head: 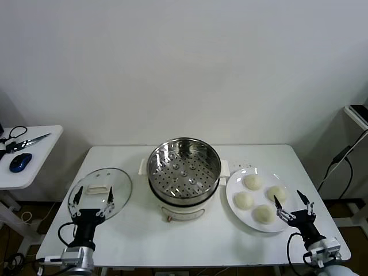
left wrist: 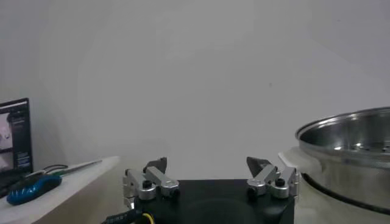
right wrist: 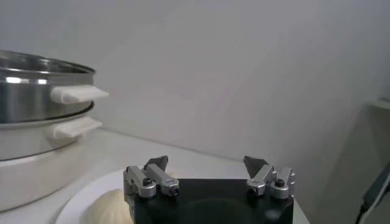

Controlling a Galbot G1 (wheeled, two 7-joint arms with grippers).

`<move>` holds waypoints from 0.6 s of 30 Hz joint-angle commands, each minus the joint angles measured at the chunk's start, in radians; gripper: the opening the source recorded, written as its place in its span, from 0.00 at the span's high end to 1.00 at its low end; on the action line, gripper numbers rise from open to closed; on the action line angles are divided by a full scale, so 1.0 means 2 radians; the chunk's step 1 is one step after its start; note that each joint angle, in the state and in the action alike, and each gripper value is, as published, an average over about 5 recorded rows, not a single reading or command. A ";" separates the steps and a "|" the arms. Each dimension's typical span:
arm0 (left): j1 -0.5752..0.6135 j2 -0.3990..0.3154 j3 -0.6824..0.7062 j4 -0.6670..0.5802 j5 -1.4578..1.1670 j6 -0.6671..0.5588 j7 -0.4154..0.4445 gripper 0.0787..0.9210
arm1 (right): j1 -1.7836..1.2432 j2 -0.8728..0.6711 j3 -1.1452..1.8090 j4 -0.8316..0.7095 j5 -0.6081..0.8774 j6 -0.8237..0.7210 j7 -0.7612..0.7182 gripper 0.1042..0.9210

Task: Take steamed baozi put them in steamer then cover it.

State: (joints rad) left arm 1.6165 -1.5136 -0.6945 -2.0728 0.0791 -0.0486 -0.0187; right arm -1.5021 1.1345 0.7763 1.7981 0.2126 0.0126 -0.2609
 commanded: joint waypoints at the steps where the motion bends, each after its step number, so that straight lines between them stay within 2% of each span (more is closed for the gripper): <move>1: 0.000 0.001 0.000 -0.001 0.000 0.000 -0.004 0.12 | 0.068 -0.097 -0.017 -0.030 -0.050 -0.069 -0.081 0.12; 5: 0.000 0.008 0.002 -0.003 -0.003 0.002 -0.008 0.12 | 0.159 -0.202 -0.094 -0.102 -0.062 -0.077 -0.163 0.12; 9: 0.000 0.015 0.004 -0.001 -0.009 0.002 -0.008 0.12 | 0.316 -0.290 -0.248 -0.197 -0.084 -0.066 -0.248 0.12; 13: 0.001 0.018 0.004 0.000 -0.012 0.002 -0.007 0.12 | 0.505 -0.316 -0.442 -0.279 -0.112 -0.052 -0.324 0.12; 18: 0.001 0.022 0.002 0.007 -0.014 0.001 -0.008 0.12 | 0.716 -0.295 -0.688 -0.363 -0.122 -0.031 -0.376 0.12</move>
State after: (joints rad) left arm 1.6183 -1.4762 -0.6919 -2.0625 0.0556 -0.0462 -0.0340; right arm -0.7189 0.6864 0.0854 1.3655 0.0420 -0.0610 -0.7555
